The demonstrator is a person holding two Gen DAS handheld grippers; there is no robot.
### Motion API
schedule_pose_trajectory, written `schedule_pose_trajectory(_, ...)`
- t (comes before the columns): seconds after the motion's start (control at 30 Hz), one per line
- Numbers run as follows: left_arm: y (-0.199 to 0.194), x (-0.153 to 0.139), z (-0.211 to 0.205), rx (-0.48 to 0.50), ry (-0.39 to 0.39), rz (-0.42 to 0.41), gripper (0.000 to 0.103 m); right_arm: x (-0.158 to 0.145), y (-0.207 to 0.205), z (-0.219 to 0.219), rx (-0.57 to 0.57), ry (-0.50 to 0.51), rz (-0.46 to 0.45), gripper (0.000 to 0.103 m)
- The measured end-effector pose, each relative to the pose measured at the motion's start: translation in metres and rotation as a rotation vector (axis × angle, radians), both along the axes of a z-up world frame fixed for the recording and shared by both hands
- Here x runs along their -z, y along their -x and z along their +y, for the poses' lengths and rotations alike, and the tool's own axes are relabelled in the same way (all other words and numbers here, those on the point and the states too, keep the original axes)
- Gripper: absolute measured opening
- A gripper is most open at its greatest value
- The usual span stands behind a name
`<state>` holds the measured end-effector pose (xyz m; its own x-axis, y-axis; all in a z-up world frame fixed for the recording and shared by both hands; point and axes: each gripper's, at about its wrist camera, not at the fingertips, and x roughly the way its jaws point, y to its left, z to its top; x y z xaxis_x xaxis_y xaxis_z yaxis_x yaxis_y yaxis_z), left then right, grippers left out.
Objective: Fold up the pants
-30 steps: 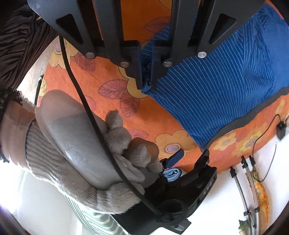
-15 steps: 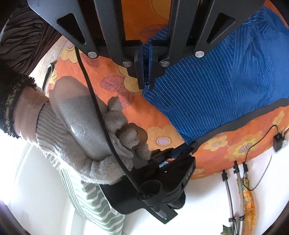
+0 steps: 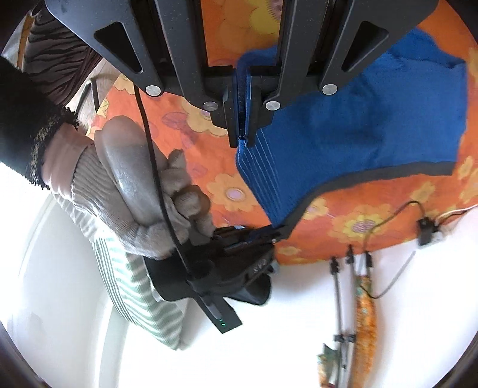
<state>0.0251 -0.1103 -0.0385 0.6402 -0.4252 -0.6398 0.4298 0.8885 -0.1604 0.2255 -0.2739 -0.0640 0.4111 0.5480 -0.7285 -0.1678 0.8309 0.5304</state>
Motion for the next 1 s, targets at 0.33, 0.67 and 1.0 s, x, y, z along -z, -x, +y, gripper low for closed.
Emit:
schedule_pose_trajectory(0.33, 0.018, -0.021, 0.075, -0.109, 0.029, -0.036, 0.002, -0.048, 0.007, 0.08, -0.039, 0.117, -0.062, 0.007)
schedule_pose_trajectory(0.67, 0.026, -0.015, 0.166, -0.243, 0.083, -0.012, 0.002, -0.069, 0.003, 0.187, -0.109, 0.222, -0.084, 0.007)
schedule_pose_trajectory(1.0, 0.019, 0.027, 0.237, -0.377, 0.148, 0.112, 0.001, -0.033, -0.01, 0.283, -0.172, 0.327, -0.054, 0.007)
